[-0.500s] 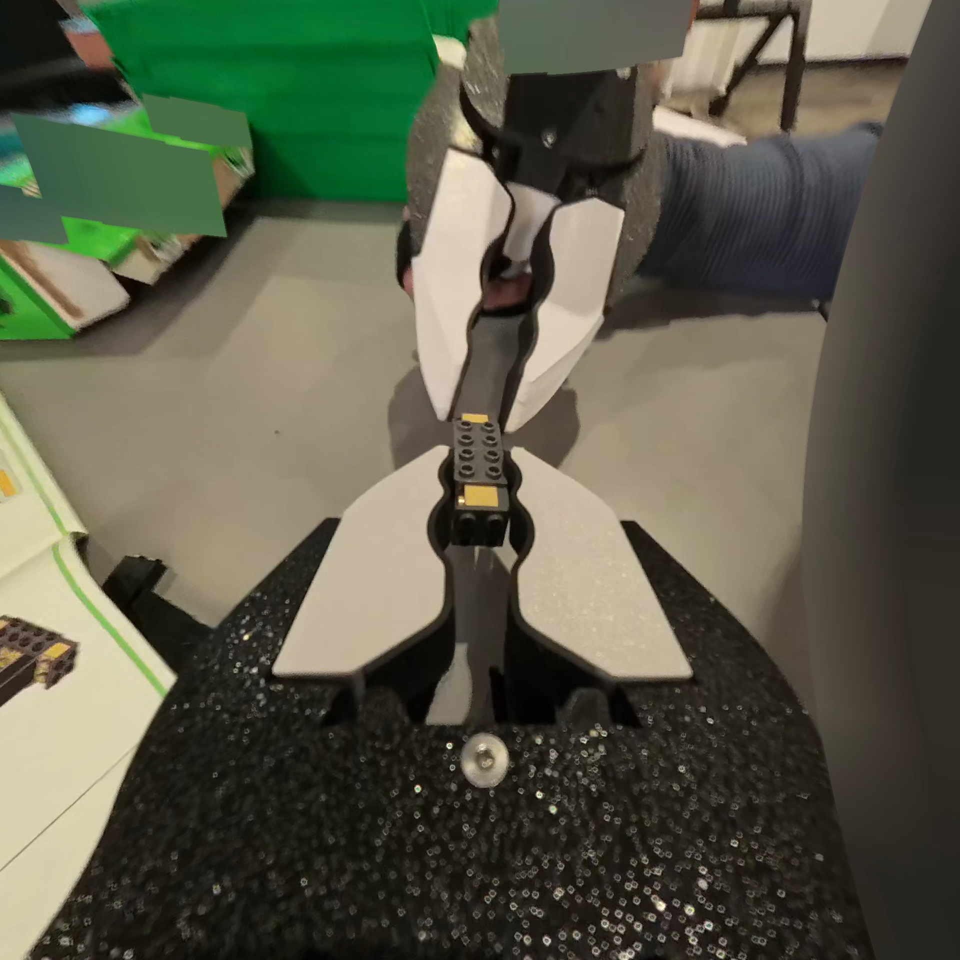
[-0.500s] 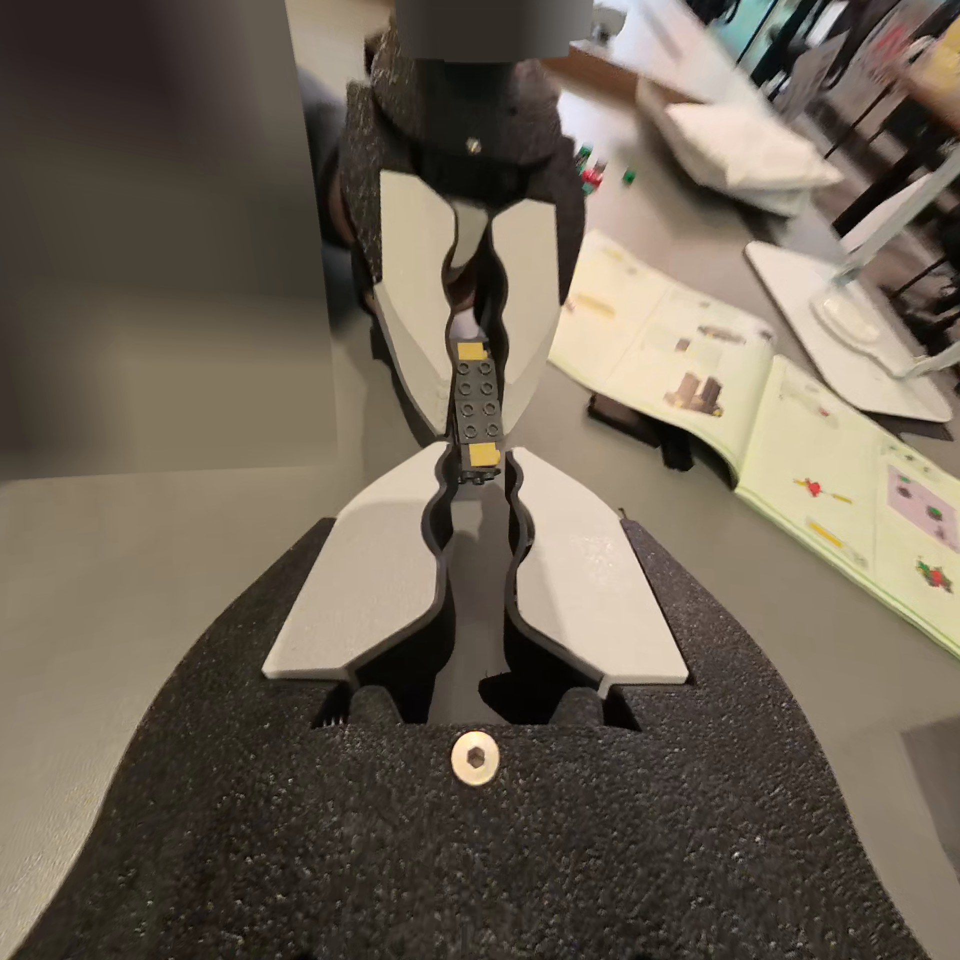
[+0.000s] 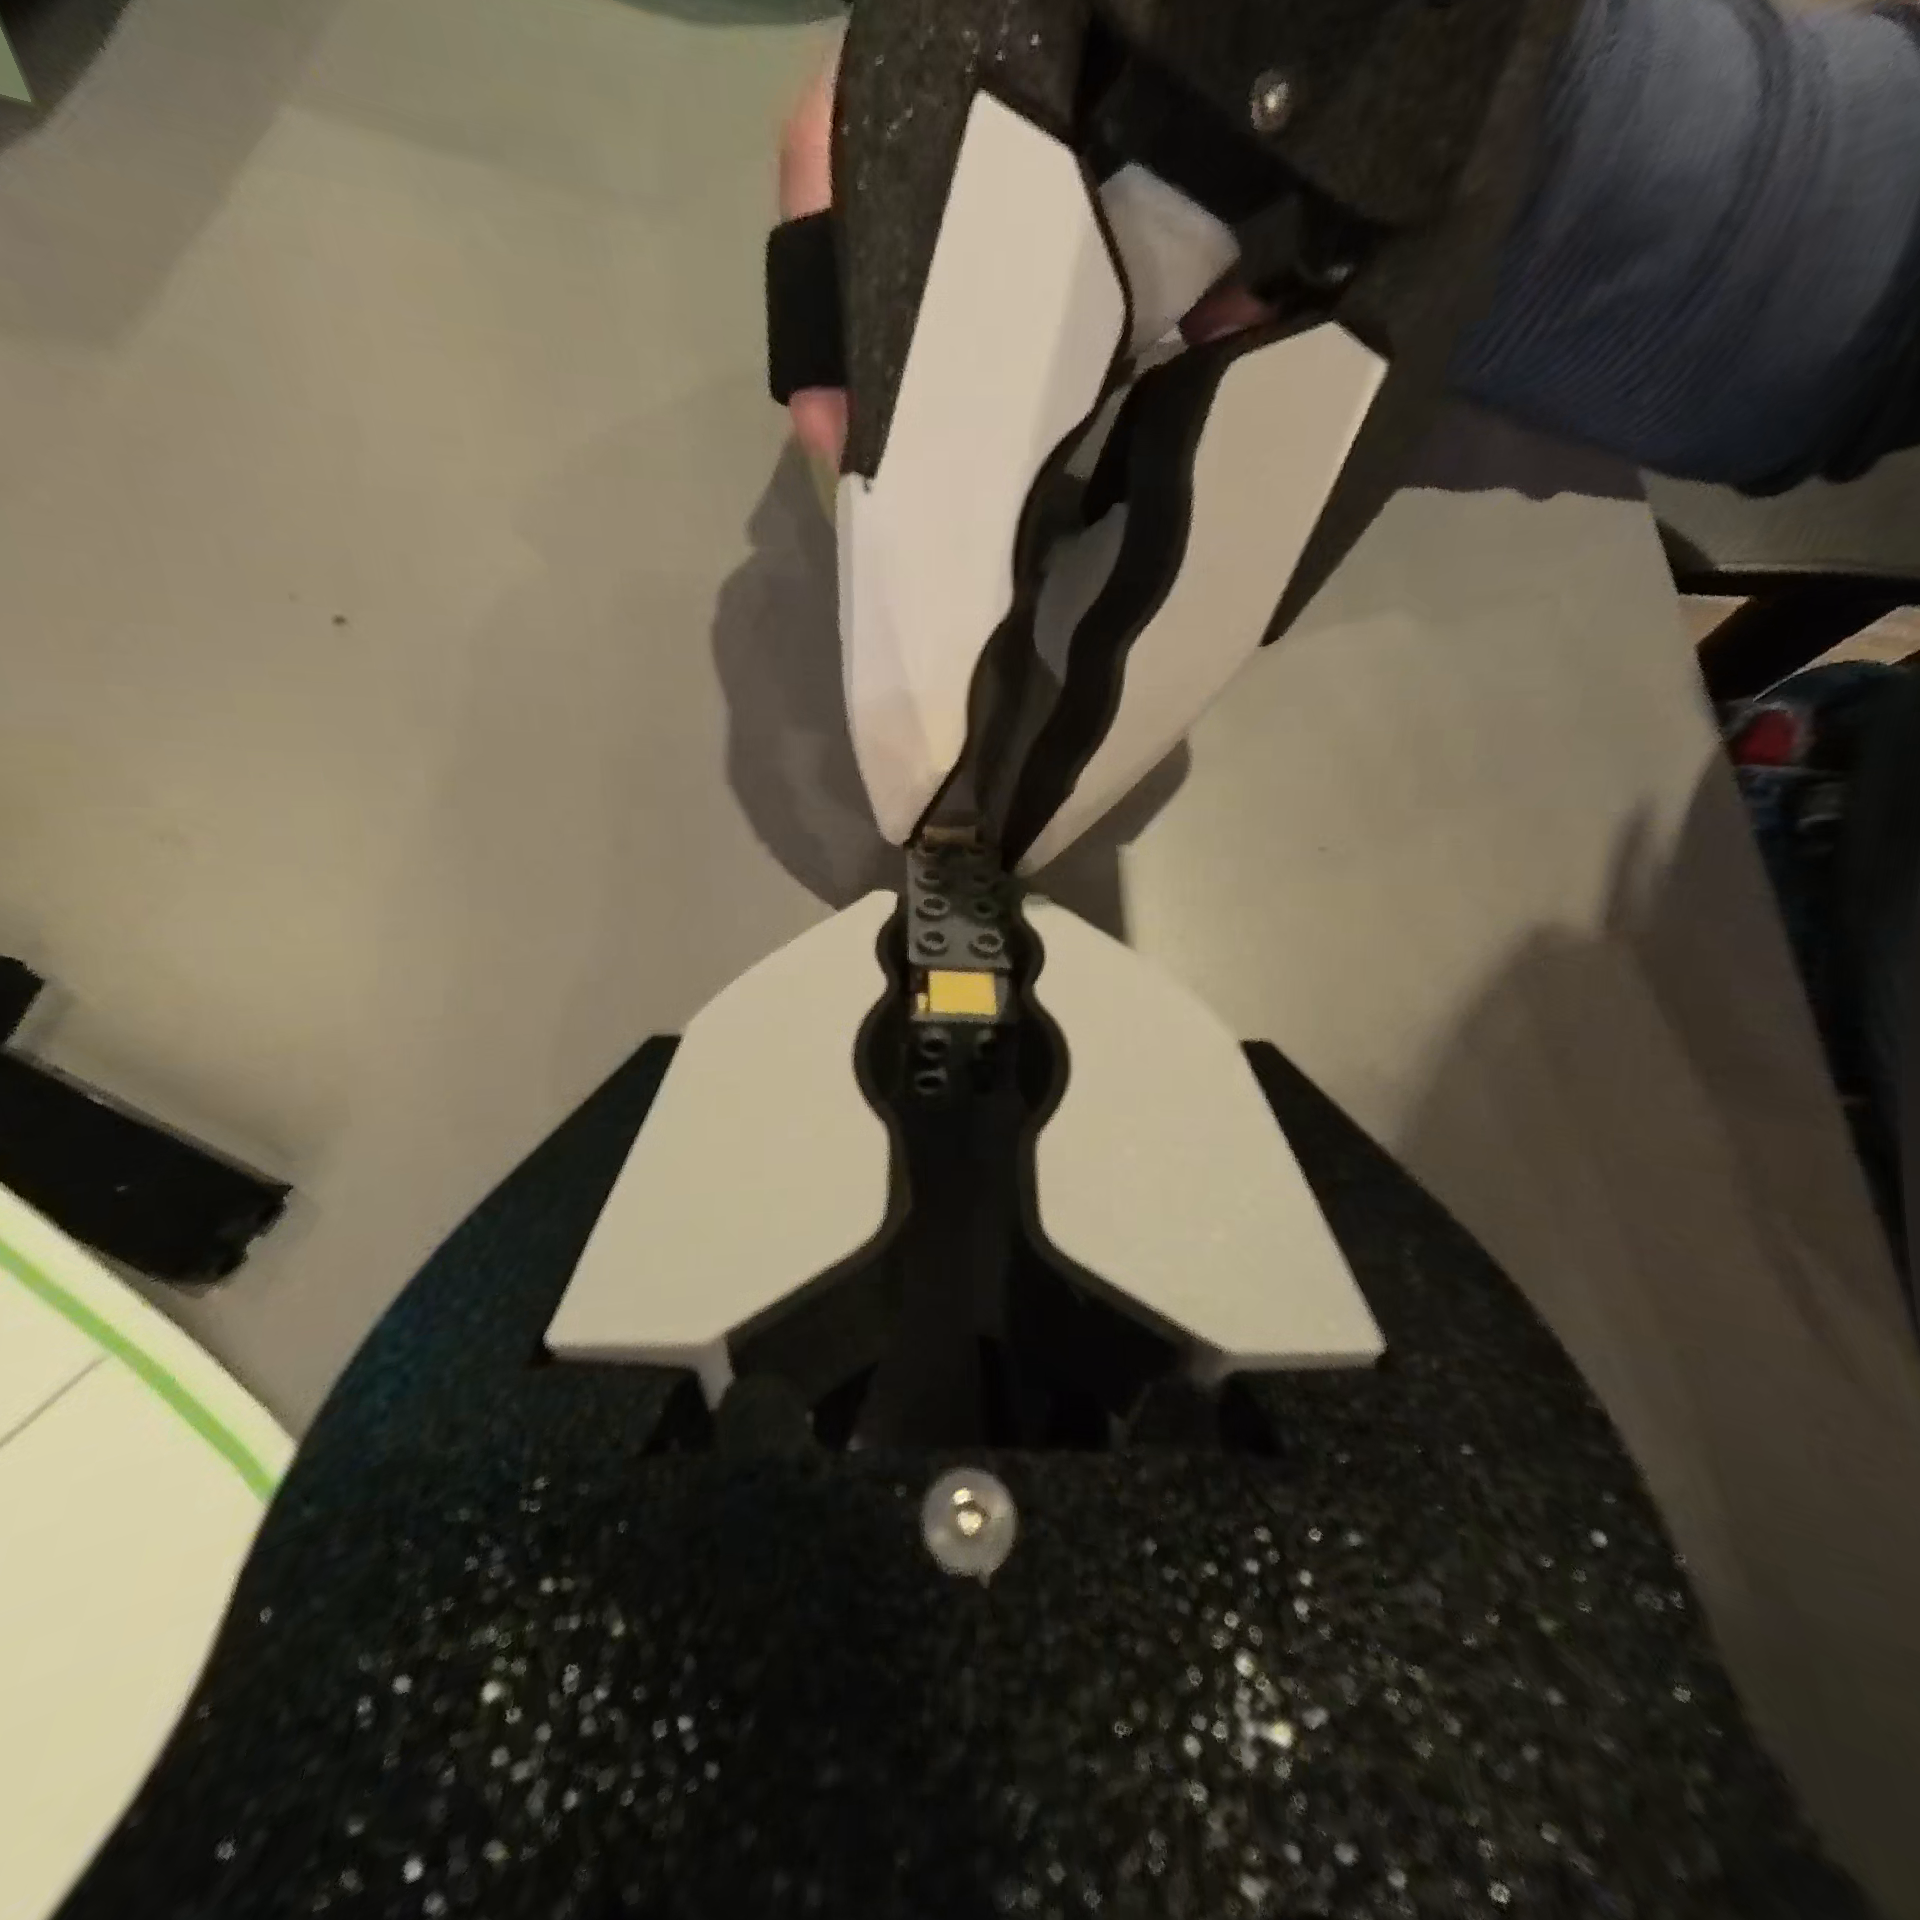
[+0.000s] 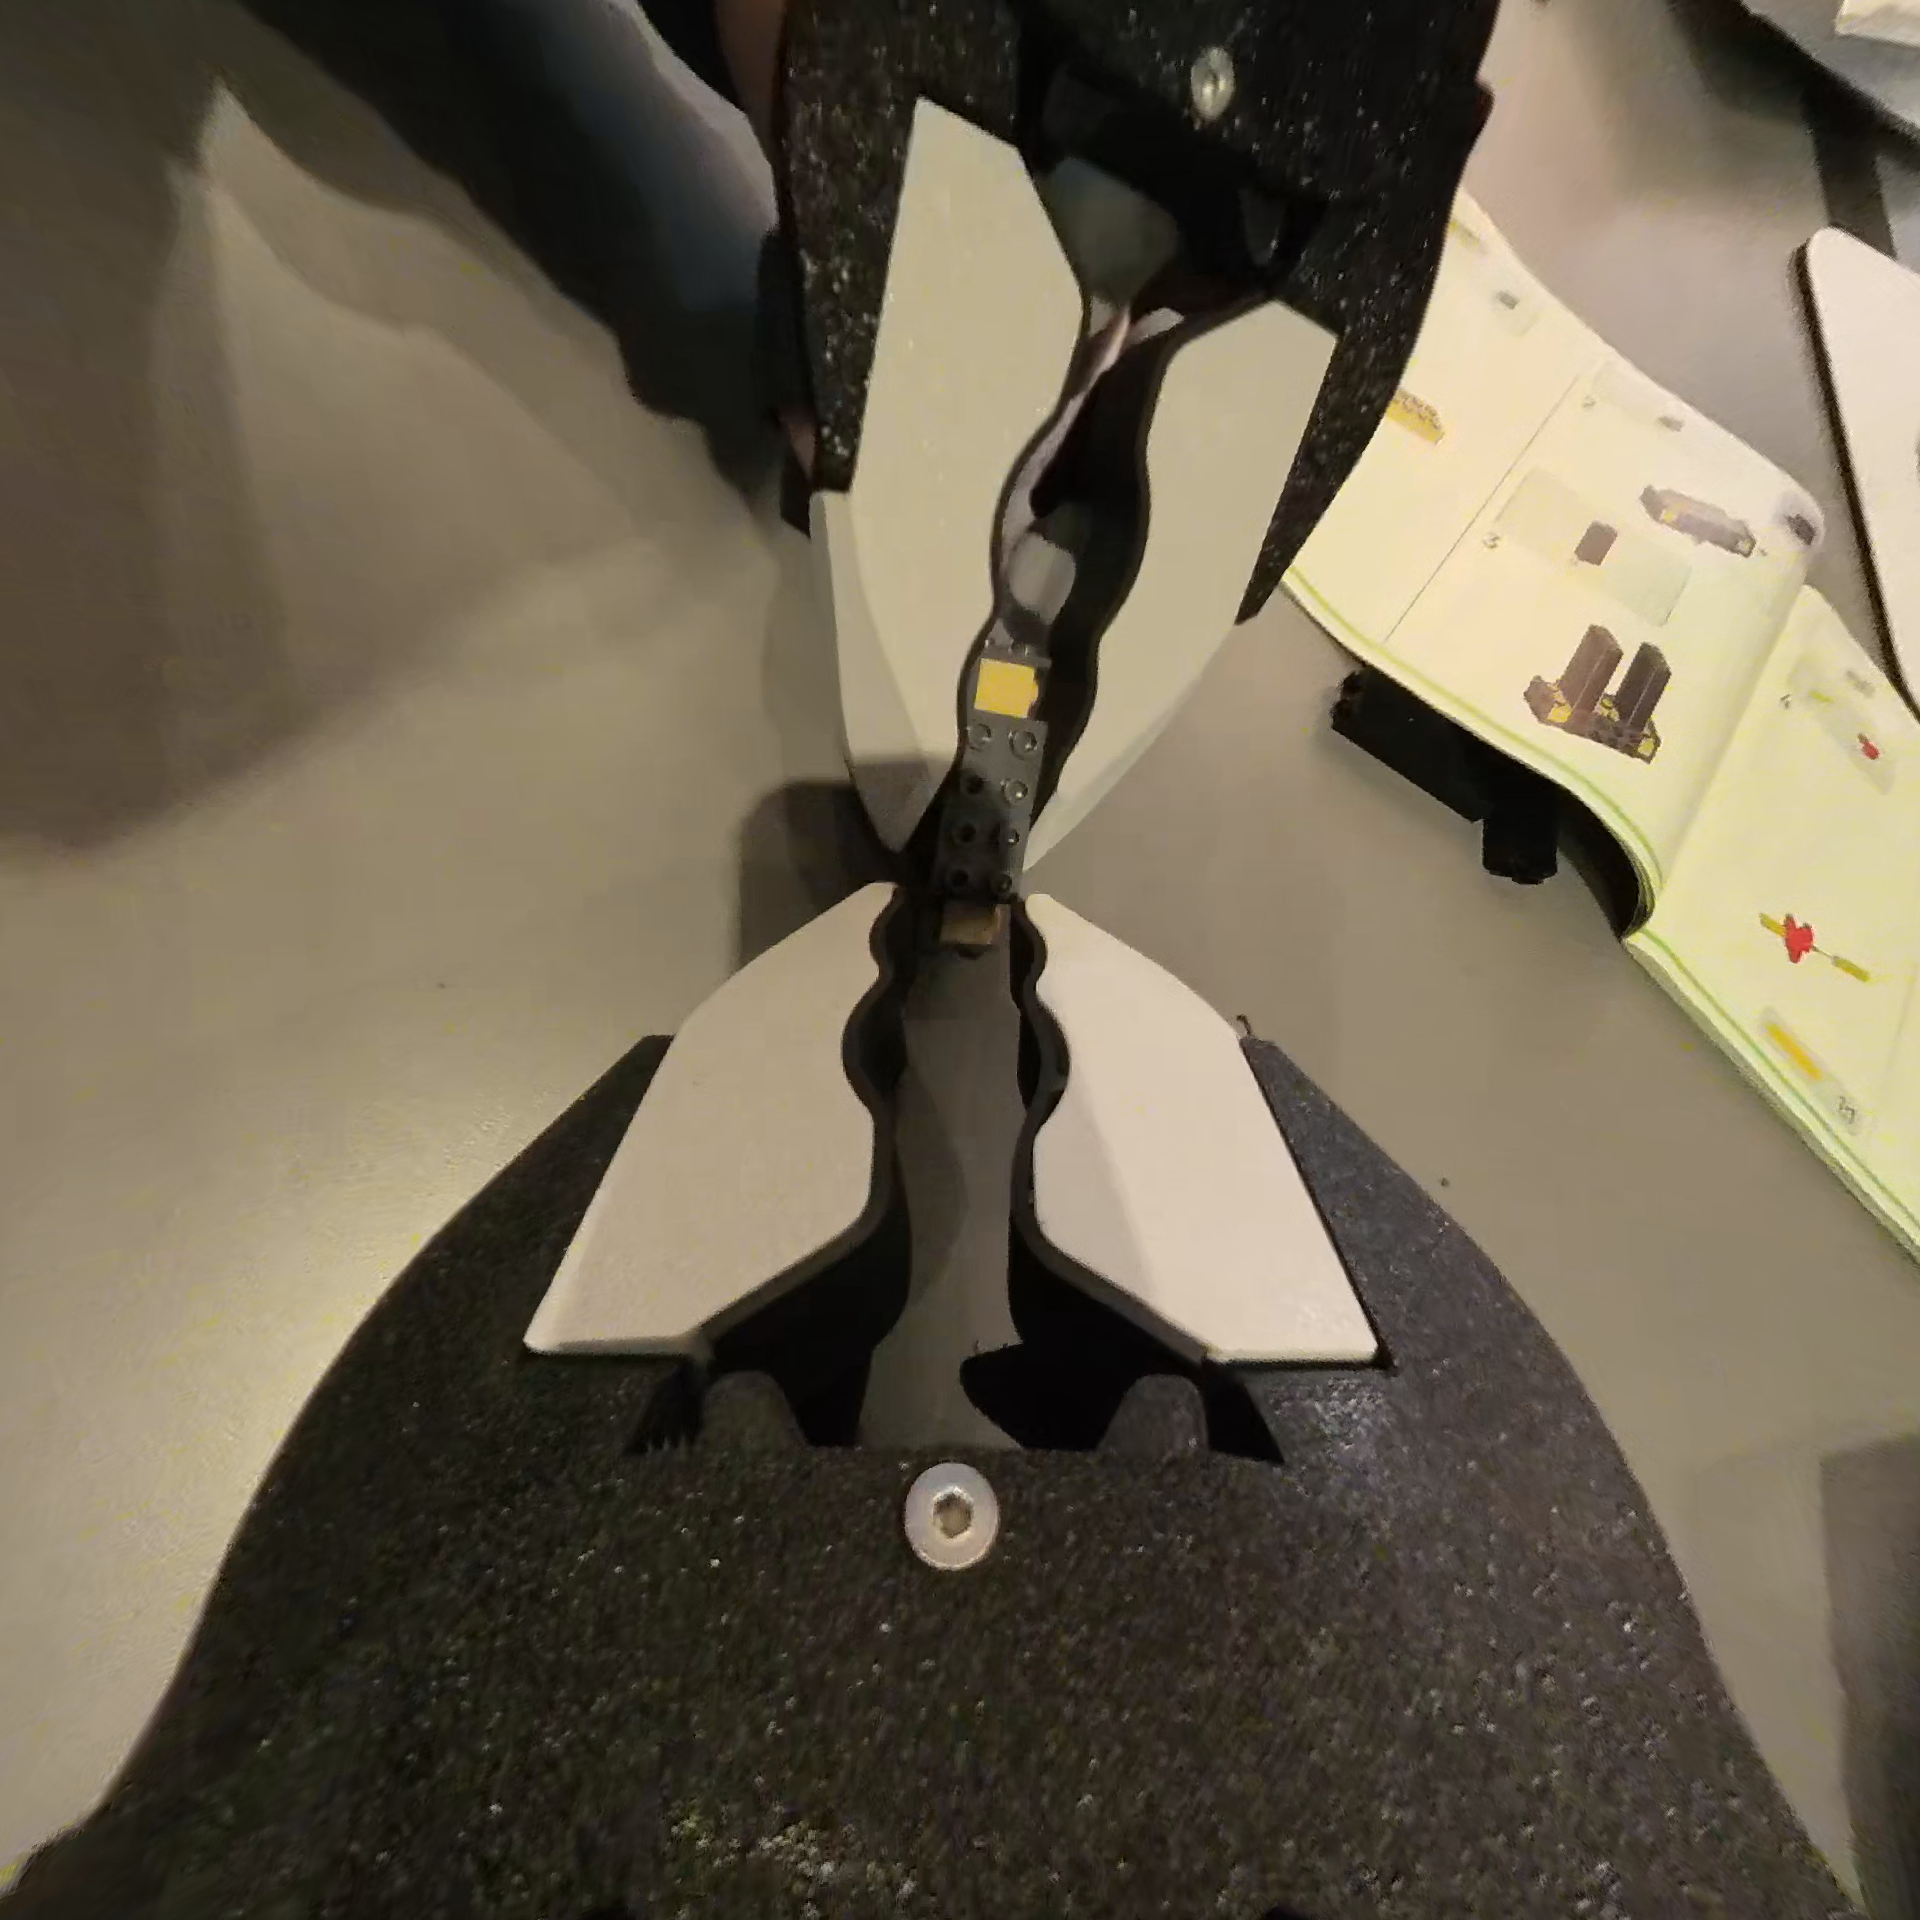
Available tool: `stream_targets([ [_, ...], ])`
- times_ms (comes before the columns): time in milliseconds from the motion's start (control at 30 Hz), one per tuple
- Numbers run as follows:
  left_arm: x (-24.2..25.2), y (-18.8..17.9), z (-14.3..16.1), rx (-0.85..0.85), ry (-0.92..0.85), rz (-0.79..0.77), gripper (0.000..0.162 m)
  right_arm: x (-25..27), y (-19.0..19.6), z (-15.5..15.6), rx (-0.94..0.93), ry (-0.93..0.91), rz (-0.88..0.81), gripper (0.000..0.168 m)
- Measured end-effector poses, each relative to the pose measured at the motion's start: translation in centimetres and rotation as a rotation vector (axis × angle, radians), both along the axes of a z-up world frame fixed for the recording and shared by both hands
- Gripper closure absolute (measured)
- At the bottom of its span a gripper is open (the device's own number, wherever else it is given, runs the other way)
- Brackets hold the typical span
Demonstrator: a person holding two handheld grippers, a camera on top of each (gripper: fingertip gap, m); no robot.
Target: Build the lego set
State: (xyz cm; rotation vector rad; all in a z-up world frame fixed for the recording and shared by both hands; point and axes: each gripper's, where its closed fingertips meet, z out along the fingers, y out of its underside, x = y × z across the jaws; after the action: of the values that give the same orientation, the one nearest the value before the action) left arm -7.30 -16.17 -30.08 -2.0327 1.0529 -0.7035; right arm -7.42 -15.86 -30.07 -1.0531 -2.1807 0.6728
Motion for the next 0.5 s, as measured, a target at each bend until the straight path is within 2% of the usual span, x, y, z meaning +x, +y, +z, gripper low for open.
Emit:
stream_targets([
  [500, -0.3, -0.61, -0.22, -0.066, 0.009, 0.001, 0.145, 0.02, -0.54, -0.3, -0.044, -0.102, -0.054, 0.152],
])
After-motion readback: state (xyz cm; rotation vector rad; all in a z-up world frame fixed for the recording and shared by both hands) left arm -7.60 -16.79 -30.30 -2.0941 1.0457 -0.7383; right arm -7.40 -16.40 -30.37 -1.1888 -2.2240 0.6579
